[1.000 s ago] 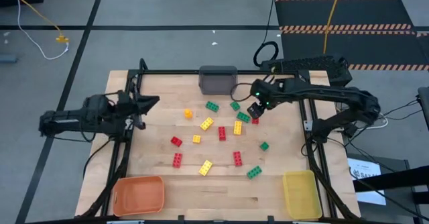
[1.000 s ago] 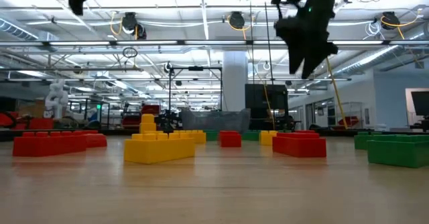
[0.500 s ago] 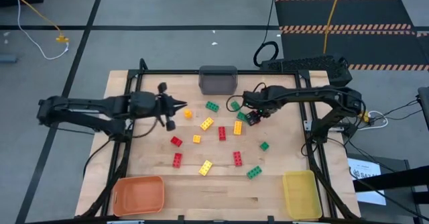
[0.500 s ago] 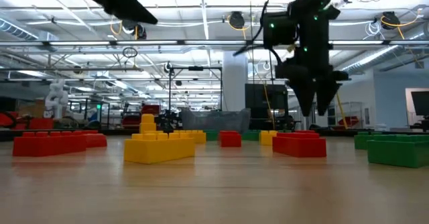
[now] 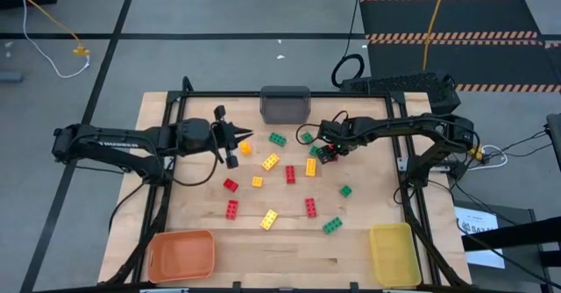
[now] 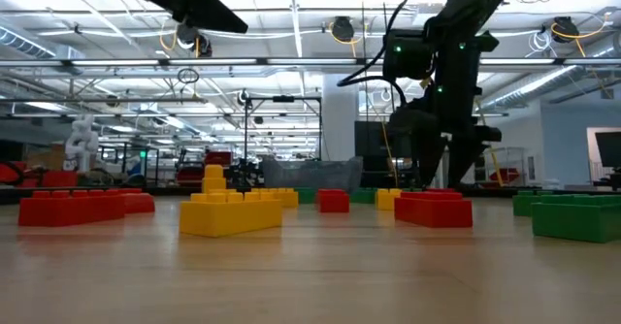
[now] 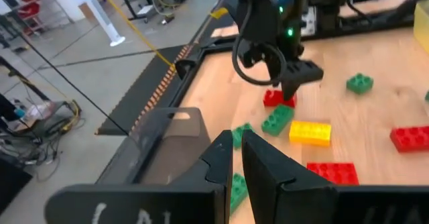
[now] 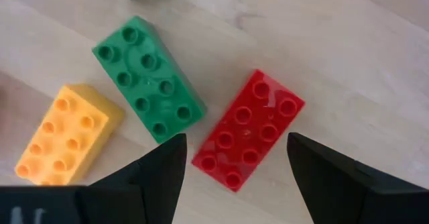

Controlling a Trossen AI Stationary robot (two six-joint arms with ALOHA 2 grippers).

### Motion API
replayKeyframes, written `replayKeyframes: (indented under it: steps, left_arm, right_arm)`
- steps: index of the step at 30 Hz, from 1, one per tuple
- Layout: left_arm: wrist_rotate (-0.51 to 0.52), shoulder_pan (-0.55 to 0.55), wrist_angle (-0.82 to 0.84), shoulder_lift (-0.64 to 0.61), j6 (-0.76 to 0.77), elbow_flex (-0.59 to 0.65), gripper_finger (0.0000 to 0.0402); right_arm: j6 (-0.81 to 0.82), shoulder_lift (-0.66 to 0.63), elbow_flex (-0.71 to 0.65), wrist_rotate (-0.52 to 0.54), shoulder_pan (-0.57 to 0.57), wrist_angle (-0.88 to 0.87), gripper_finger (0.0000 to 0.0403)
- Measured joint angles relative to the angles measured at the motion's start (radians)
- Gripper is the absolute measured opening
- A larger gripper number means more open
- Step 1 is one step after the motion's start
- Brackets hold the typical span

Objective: Sort & place blocks by color
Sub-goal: Put the red game piece into the black bin

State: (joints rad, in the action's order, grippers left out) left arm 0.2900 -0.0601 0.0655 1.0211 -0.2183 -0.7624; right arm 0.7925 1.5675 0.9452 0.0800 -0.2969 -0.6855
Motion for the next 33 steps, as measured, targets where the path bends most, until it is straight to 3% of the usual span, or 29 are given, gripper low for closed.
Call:
replayKeyframes:
  steps: [15,20,26,33]
  left_arm:
    - [0.000,0.000,0.082,0.000,0.003,0.001,0.0037]
    - [0.000,0.000,0.092,0.000,0.016,0.001,0.0037]
    - [0.000,0.000,0.150,0.000,0.057,0.001,0.0037]
    - [0.000,0.000,0.171,0.000,0.092,0.001,0.0037]
  right_arm:
    - [-0.059,0.116,0.003,0.027,-0.023,0.021,0.0247]
    - [-0.103,0.135,0.005,0.027,-0.024,0.022,0.0208]
    - [-0.178,0.087,-0.002,0.029,-0.024,0.019,0.0124]
    - [-0.266,-0.029,-0.002,0.058,-0.025,0.048,0.0118]
